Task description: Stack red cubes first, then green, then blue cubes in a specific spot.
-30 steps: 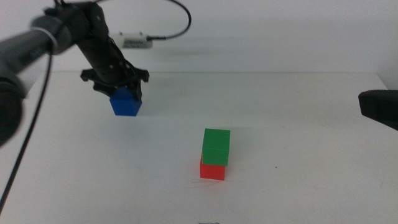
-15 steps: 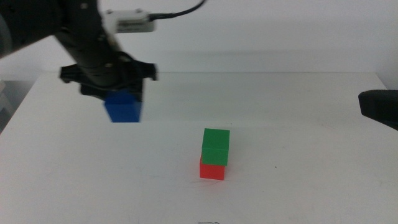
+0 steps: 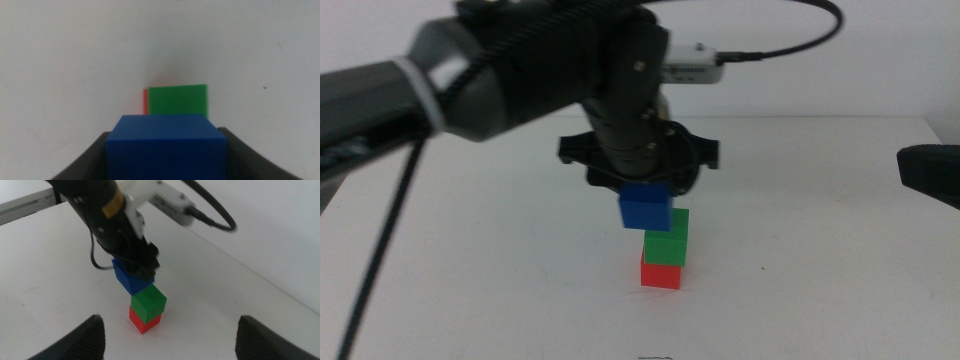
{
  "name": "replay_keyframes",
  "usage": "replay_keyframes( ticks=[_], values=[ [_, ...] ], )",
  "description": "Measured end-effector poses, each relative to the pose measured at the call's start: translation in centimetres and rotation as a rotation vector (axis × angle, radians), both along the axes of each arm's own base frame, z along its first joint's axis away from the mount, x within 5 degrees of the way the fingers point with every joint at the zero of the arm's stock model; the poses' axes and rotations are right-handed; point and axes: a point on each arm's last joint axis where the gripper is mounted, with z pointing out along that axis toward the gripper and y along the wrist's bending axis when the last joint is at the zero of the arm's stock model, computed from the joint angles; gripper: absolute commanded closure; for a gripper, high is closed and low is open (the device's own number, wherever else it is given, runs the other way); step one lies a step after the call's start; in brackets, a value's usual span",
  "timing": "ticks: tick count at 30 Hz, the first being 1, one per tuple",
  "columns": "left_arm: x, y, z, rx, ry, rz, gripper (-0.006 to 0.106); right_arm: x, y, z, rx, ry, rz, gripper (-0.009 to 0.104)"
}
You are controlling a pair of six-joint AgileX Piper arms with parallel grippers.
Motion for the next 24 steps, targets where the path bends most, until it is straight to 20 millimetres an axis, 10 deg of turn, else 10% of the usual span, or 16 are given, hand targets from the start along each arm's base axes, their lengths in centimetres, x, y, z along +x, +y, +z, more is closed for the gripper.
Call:
replay_keyframes(
  ticks=[24],
  values=[
    [1.1, -2.9, -2.8, -0.005, -0.004, 0.017, 0.089, 0.0, 0.0, 0.0, 0.0, 0.001, 0.0, 0.028]
  ],
)
